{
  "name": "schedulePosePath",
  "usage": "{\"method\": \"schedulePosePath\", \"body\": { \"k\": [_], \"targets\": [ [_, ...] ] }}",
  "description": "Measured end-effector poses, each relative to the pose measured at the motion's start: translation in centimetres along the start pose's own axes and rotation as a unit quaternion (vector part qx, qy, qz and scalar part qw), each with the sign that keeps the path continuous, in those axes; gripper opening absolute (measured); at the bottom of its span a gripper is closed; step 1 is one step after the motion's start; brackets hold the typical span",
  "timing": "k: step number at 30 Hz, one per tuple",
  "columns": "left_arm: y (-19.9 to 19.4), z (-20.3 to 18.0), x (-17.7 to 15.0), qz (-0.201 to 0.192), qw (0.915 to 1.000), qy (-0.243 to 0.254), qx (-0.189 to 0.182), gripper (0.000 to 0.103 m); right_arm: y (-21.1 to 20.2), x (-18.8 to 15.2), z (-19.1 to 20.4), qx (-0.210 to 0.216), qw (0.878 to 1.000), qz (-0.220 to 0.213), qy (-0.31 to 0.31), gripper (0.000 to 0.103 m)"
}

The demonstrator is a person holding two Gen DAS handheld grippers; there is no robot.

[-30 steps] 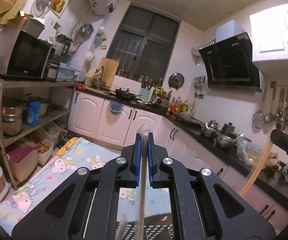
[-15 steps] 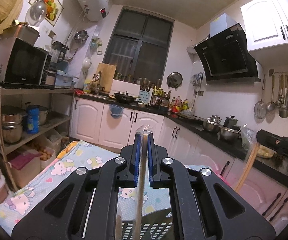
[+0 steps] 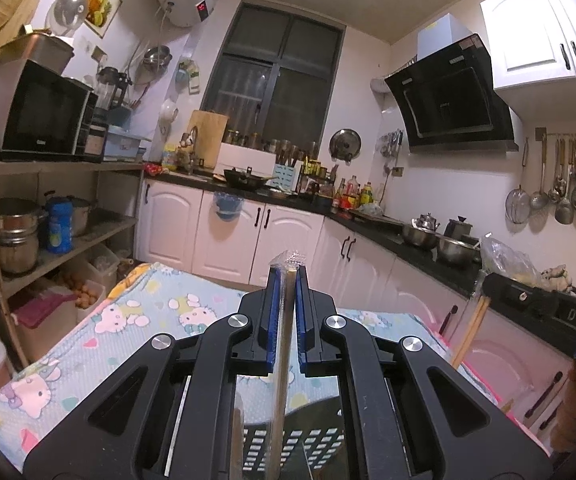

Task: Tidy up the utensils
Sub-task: 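Lift the held chopsticks with both tools and carry them above the holder, then open the left tool over the holder while the right tool opens, releasing chopsticks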

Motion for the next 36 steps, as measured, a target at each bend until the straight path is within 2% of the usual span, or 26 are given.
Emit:
{"method": "schedulePosePath", "body": {
  "k": [9,13,17,25,29,36],
  "targets": [
    [-0.2,1.0,-1.1,0.023,0.9997,-0.011,-0.004,0.003,0.1,-1.7,-0.4,0.003,1.0,0.026,0.004,0.004],
    [-0.6,1.6,-1.4,0.029,0.9994,-0.017,-0.002,0.007,-0.4,-2.4,-1.0,0.002,0.999,0.04,0.012,0.004],
    [-1.0,1.8,-1.7,0.041,0.9989,-0.024,-0.004,0.016,-1.0,-2.9,-1.6,0.001,0.999,0.05,0.02,0.005],
    [-2.0,2.5,-1.9,0.058,0.9975,-0.04,-0.003,0.024,-2.0,-3.4,-2.2,0.0,0.998,0.059,0.024,0.005],
    [-2.5,2.5,-2.0,0.068,0.9968,-0.042,-0.006,0.03,-2.6,-3.6,-2.5,0.0,0.998,0.062,0.03,0.015],
    [-3.3,2.5,-2.2,0.076,0.996,-0.046,-0.011,0.04,-3.5,-3.8,-3.0,-0.003,0.997,0.064,0.033,0.021]
  ]
}}
Point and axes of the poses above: each gripper's, at about its wrist camera, not at the fingertips, and y roughly the way its jaws point, z to its left, x to its top, the point moved 3 cm from there along y, roughly the way its jaws point, and after that the axes turned 1 degree about -x, right-handed, at the moved point
